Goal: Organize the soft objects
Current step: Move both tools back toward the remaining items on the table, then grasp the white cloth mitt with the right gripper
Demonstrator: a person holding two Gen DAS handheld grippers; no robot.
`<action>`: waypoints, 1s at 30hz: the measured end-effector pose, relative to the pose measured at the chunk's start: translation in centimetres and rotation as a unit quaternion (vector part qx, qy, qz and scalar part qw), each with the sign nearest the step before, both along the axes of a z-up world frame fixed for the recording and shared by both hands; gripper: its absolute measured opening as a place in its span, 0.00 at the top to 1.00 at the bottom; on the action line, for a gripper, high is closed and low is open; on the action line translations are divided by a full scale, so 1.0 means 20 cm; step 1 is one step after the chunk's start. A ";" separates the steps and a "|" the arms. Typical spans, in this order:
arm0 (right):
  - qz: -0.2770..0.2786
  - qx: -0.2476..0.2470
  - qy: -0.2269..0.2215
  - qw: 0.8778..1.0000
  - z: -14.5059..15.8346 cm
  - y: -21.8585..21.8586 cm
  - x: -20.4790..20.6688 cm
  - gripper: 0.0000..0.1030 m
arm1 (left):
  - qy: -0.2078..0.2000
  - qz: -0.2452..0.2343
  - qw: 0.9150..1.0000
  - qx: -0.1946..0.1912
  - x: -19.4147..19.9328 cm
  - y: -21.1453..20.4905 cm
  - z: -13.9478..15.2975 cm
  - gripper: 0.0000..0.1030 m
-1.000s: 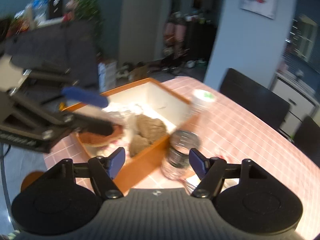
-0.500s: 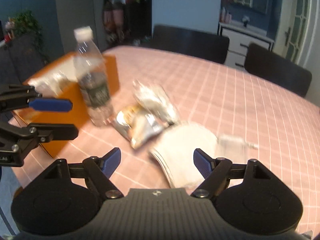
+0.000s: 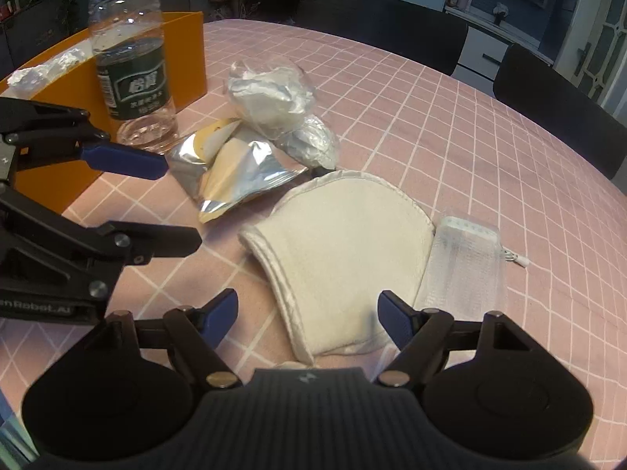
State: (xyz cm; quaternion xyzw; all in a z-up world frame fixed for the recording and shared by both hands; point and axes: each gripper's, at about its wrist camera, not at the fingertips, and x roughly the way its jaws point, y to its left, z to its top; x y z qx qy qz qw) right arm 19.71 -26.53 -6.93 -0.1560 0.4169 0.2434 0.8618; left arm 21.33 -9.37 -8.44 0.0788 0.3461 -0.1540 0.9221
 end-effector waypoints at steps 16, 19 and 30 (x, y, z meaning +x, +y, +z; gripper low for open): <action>0.008 -0.016 -0.014 1.000 -0.09 -0.02 0.01 0.66 | -0.013 0.021 0.998 0.061 0.08 -0.07 -0.11 0.53; 0.011 -0.023 -0.017 1.000 -0.09 -0.02 0.00 0.74 | -0.013 0.022 0.998 0.057 0.06 -0.07 -0.11 0.62; 0.026 -0.019 -0.004 0.999 0.04 0.01 -0.07 0.81 | -0.022 0.014 0.999 0.028 -0.13 0.01 -0.02 0.92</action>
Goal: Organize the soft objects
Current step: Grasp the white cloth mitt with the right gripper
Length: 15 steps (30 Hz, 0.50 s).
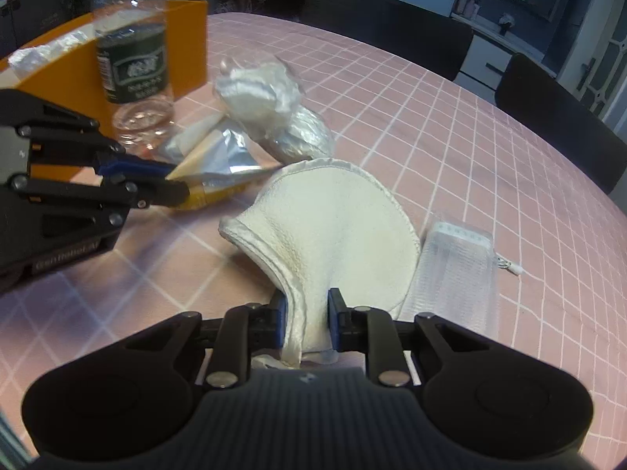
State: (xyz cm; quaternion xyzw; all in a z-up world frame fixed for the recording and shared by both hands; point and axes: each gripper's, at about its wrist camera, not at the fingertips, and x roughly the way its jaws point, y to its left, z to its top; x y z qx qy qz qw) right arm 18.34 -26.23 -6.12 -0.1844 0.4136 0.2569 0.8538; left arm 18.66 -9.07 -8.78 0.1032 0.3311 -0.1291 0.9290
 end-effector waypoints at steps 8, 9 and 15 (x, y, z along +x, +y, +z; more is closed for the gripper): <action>0.018 0.010 0.021 1.000 0.07 0.07 -0.28 0.81 | -0.011 -0.008 1.000 -0.024 -0.32 0.10 0.04 0.92; 0.019 0.014 0.019 1.000 0.07 0.08 -0.33 0.81 | -0.011 -0.007 1.000 -0.029 -0.35 0.11 0.04 0.92; 0.007 0.023 -0.013 1.000 0.00 0.06 -0.55 0.81 | -0.008 0.000 0.999 -0.054 -0.56 0.18 0.03 0.93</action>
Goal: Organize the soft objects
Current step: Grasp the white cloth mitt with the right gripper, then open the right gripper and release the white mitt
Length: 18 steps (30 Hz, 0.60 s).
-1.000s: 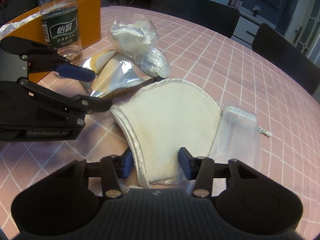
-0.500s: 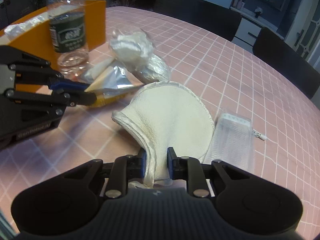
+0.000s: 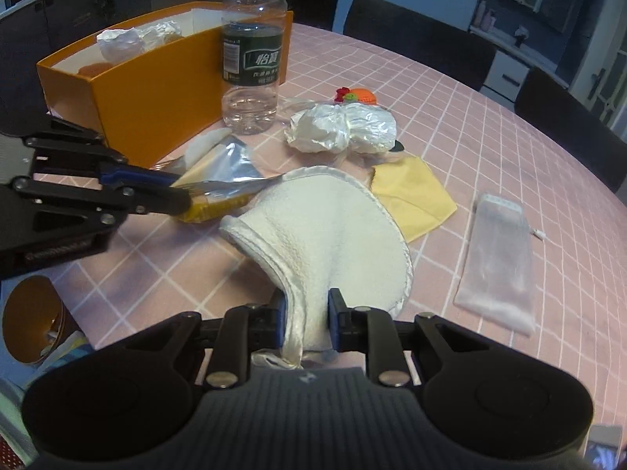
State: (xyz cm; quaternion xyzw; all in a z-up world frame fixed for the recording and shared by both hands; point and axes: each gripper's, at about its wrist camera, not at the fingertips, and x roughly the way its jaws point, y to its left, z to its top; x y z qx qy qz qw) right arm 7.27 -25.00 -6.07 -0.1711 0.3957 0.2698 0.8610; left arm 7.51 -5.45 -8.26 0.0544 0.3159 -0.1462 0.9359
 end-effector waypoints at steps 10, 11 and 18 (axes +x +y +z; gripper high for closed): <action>-0.048 0.059 0.005 0.997 -0.08 -0.10 -0.11 0.59 | -0.011 0.004 1.000 -0.025 -0.08 0.01 -0.03 0.67; -0.053 0.066 0.002 0.996 -0.07 -0.11 -0.12 0.50 | -0.021 0.001 1.000 -0.022 -0.10 0.01 -0.03 0.60; -0.146 0.123 -0.019 0.982 -0.05 -0.20 -0.08 0.05 | -0.058 0.025 0.998 -0.014 -0.07 0.01 -0.02 0.20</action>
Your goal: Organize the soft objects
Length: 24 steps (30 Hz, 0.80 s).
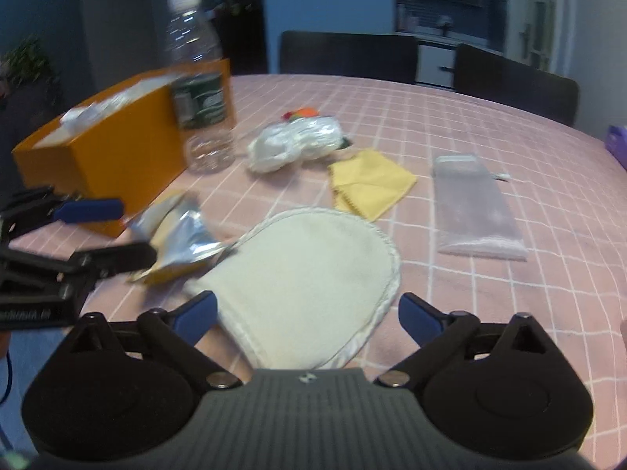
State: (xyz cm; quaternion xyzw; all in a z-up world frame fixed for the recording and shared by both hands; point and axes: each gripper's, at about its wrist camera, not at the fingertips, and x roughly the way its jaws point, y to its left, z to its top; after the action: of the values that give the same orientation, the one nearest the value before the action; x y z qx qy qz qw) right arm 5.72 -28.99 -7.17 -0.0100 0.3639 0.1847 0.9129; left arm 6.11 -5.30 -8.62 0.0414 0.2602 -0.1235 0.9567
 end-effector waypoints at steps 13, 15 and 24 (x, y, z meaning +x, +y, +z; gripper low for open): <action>-0.060 0.056 0.040 0.996 -0.13 0.04 0.08 0.03 | 0.083 0.180 0.949 -0.243 0.04 0.18 -0.04 0.13; -0.065 0.070 0.033 0.995 -0.12 0.02 0.09 0.04 | 0.089 0.201 0.932 -0.287 0.04 0.23 -0.07 0.13; -0.061 0.073 0.051 0.994 -0.13 0.05 0.16 0.03 | 0.114 0.261 0.903 -0.322 0.19 0.26 -0.15 0.09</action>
State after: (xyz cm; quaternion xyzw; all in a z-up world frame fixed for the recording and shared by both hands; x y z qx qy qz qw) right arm 8.92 -27.96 -9.82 0.0889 0.3956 0.1550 0.9008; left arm 9.93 -0.01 -11.60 -0.3523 0.3147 0.0498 0.8800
